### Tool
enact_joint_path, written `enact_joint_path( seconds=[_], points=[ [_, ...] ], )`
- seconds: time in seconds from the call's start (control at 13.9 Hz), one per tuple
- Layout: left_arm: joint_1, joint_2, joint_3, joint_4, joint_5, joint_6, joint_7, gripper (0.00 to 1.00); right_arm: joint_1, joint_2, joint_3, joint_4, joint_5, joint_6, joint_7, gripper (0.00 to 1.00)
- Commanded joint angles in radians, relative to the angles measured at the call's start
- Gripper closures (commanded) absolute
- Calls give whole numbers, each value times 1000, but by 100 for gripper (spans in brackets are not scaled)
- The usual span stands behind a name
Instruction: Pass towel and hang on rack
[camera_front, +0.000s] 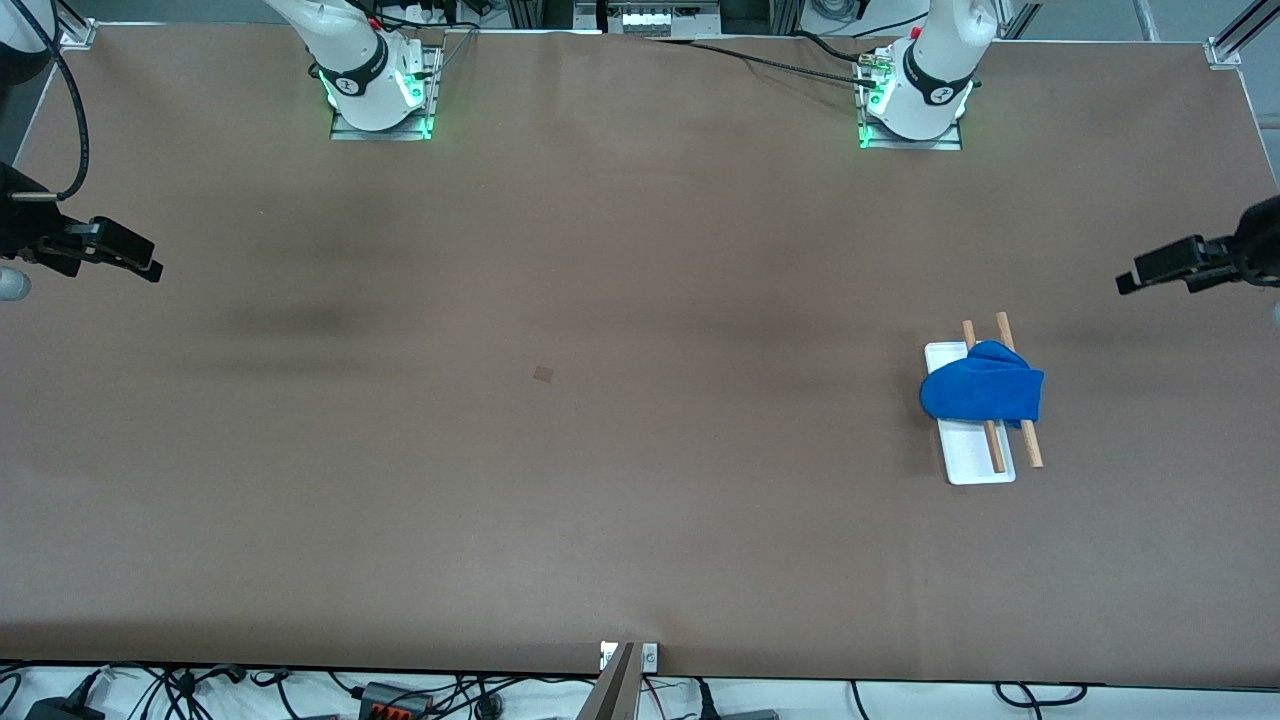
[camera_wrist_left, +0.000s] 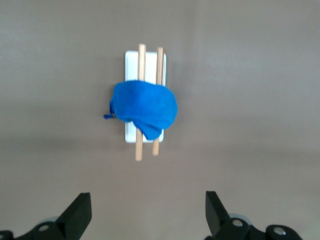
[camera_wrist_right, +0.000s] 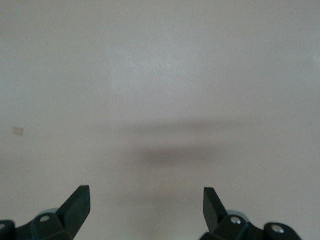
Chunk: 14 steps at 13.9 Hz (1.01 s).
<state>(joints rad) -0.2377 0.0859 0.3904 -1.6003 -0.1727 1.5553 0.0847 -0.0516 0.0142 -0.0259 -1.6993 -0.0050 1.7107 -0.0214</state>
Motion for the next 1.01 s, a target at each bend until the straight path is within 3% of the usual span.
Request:
enact_joint_path(
  seconds=[0.0, 0.22, 0.43, 0.93],
  points=[
    [-5, -38, -70, 14, 67, -60, -119, 0, 1, -20, 3, -6, -4, -11, 0, 0],
    [27, -80, -155, -22, 146, -49, -220, 0, 1, -22, 1, -6, -4, -13, 0, 0],
    [90, -182, -168, -183, 147, 66, -192, 0, 1, -20, 3, -6, -4, -28, 0, 0],
    [115, -173, -205, -170, 148, 54, -172, 0, 10, -20, 1, -5, -6, -20, 1, 0]
  ],
)
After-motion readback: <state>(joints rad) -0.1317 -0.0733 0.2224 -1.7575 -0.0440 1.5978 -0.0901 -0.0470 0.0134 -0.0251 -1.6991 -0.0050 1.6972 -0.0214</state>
